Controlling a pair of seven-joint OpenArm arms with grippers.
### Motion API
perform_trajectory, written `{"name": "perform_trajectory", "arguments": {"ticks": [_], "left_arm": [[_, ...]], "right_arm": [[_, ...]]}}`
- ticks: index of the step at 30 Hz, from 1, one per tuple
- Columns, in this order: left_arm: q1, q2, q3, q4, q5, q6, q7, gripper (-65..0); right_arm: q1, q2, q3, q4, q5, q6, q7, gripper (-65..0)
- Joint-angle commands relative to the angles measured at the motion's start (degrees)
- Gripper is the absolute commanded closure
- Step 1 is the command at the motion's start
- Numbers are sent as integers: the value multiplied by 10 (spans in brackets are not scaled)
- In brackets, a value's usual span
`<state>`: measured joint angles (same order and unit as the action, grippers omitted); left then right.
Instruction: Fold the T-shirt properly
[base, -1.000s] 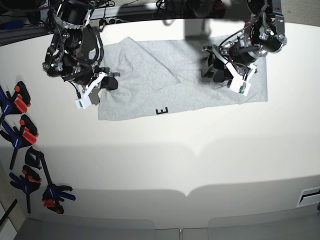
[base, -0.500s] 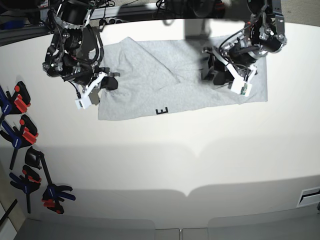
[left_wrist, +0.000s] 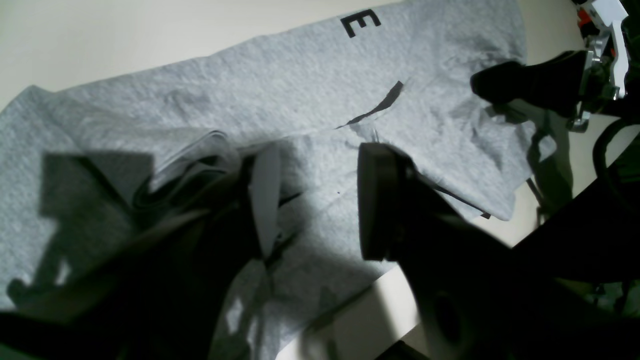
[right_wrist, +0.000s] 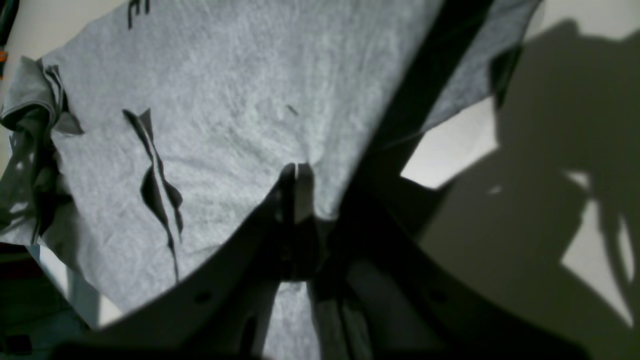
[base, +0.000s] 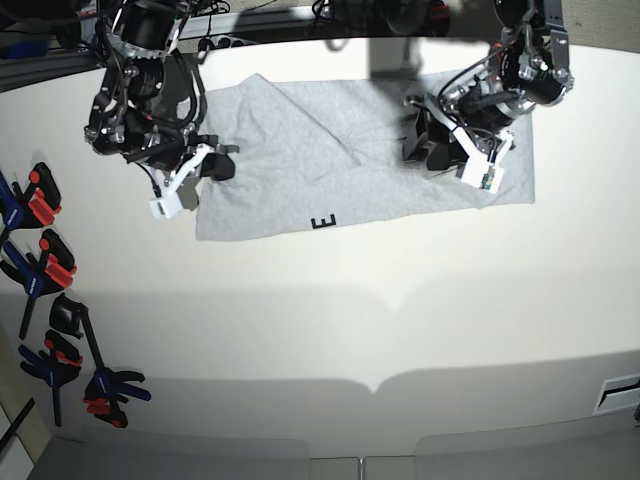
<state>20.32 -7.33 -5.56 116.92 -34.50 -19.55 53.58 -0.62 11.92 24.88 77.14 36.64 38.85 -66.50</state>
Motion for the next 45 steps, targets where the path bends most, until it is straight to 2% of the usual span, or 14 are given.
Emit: {"name": "perform_trajectory", "arguments": {"ticks": [1, 7, 10, 12, 15, 16, 18, 22, 25, 30, 36, 41, 45], "left_arm": [[-3, -2, 0, 9, -11, -2, -19, -239], [-3, -2, 0, 9, -10, -2, -44, -239], [-3, -2, 0, 9, 13, -2, -44, -239], [-3, -2, 0, 9, 51, 9, -39, -239], [-3, -2, 0, 9, 93, 95, 21, -239], [-1, -2, 0, 9, 104, 107, 50, -239], [5, -2, 0, 9, 123, 111, 81, -239], [35, -2, 0, 9, 156, 111, 55, -239], [57, -2, 0, 8, 156, 111, 38, -239], [62, -2, 0, 8, 168, 111, -5, -239], [60, -2, 1, 8, 179, 111, -9, -239], [60, -2, 0, 8, 263, 136, -14, -239], [60, -2, 0, 8, 332, 160, -13, -239]], "right_arm": [[12, 14, 16, 3, -17, -14, -3, 0], [84, 15, 117, 3, -9, -16, -17, 0], [113, 15, 138, 3, 67, -11, -38, 0], [129, 14, 137, 4, 132, 11, -59, 0], [150, 12, 129, 4, 226, 11, -110, 0], [156, 12, 125, 4, 254, 11, -127, 0], [164, 12, 116, 4, 308, 11, -135, 0], [168, 9, 90, 7, 409, 11, -135, 0], [168, -1, 65, 11, 457, 11, -135, 0], [166, -35, 18, 26, 467, 11, -135, 0], [166, -87, -55, 47, 448, 11, -135, 0], [164, -124, -123, 54, 416, 11, -135, 0], [150, -134, -176, 58, 385, 11, -135, 0]]}}
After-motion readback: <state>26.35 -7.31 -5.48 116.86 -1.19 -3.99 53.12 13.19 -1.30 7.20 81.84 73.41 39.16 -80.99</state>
